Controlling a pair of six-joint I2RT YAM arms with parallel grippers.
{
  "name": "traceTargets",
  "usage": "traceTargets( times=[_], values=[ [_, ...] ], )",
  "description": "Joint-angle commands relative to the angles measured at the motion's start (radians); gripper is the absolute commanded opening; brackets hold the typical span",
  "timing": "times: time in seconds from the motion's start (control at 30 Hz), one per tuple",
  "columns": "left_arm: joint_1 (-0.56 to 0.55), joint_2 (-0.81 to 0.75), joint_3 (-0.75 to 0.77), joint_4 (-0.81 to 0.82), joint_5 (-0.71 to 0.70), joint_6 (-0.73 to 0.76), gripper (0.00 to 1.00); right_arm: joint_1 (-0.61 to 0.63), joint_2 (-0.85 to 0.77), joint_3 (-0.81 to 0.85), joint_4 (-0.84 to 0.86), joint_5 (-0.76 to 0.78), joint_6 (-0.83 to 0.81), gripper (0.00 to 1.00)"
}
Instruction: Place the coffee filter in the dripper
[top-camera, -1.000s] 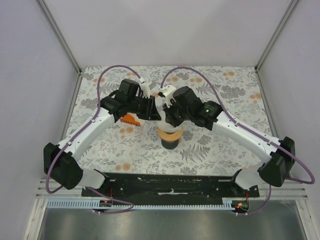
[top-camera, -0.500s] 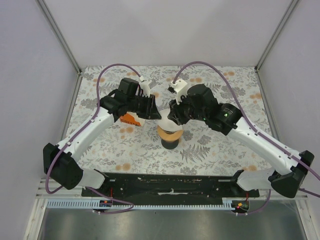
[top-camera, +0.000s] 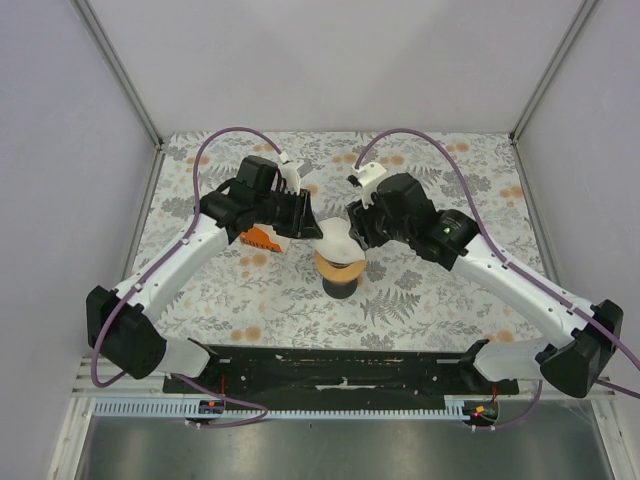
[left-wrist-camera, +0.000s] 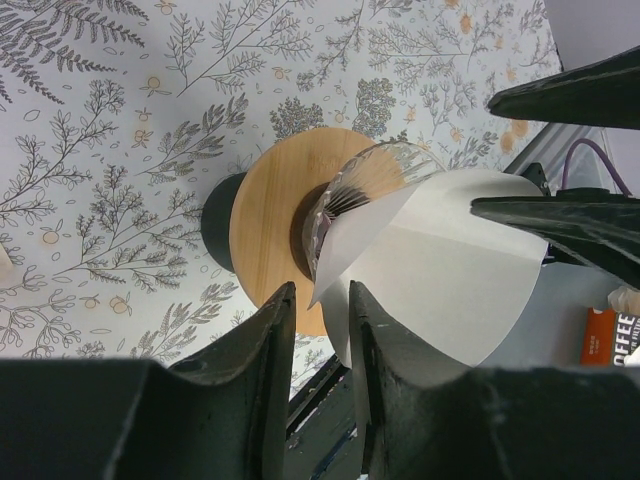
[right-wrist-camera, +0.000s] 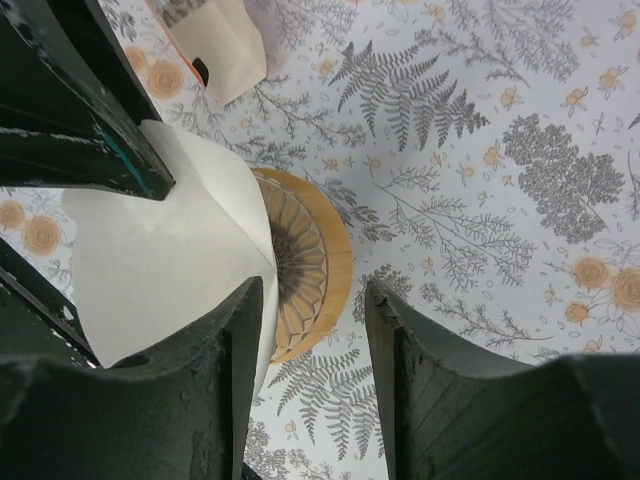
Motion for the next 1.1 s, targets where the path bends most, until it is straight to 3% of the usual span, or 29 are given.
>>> traceTargets(
  times=[0.0, 0.67, 0.9, 1.07],
  values=[
    [-0.004, 0.008, 0.012, 0.018, -0.006, 0.036, 0.35, 0.002, 0.005, -0.052, 0.061, -0.006, 0.021, 0.53],
    [-0.007, 0.018, -0.037, 0.024, -0.044, 0.122, 0.38, -0.002, 0.08, -0.132, 0.125, -0.001, 0.035, 0.53],
    [-0.007, 0.008, 0.047, 0.008, -0.021, 0.145, 0.58, -0.002, 0.074, -0.12, 0.125, -0.016, 0.03, 0.54],
    [-0.004, 0.004, 0.072, -0.012, -0.015, 0.159, 0.68, -0.002, 0.074, -0.108, 0.119, -0.029, 0.023, 0.54]
  ],
)
